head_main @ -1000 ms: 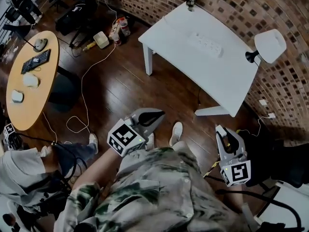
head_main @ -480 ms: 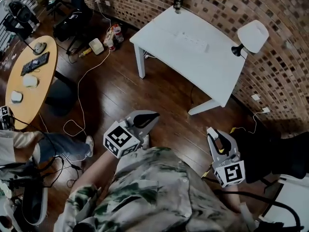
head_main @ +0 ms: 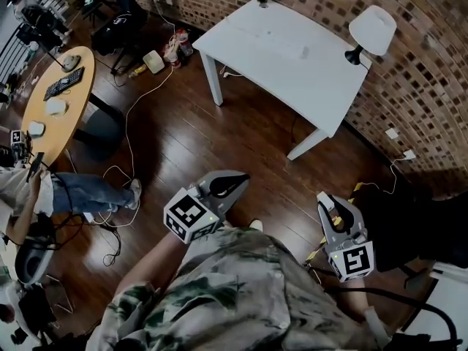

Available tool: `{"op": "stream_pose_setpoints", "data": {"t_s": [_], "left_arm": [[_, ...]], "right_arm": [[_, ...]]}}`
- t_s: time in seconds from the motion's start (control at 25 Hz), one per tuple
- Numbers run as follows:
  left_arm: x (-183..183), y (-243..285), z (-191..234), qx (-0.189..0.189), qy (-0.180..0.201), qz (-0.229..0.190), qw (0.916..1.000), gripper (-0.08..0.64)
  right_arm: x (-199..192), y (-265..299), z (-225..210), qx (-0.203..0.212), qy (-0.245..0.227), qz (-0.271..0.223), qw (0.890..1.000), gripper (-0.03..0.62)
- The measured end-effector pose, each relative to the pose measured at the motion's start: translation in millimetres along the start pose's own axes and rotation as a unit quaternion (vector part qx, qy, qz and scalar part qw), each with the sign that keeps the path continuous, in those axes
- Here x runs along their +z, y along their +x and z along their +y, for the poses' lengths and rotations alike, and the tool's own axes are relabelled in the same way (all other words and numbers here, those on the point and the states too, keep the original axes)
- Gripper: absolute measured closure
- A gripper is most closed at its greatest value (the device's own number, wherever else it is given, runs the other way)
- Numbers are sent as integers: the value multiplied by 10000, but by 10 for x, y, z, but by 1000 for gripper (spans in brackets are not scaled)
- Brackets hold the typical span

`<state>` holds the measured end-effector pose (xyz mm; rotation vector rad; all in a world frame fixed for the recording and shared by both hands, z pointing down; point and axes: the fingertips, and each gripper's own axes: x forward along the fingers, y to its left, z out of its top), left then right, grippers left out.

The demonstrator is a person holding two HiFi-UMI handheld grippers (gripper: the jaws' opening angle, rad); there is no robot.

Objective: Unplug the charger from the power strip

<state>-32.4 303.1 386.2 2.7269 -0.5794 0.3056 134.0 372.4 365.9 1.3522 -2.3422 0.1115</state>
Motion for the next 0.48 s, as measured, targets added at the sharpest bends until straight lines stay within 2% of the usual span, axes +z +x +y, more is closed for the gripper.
{"op": "stream_pose_setpoints", "data": {"t_s": [0.2, 0.48], "left_arm": [[-153, -15, -222, 145, -64, 176, 9997, 557], [-108, 11, -189, 180, 99, 126, 9997, 557]], "right_arm": [[-126, -173, -47, 66, 71, -67, 9999, 485], [-103, -130, -60, 98, 11, -118, 9999, 485]]}}
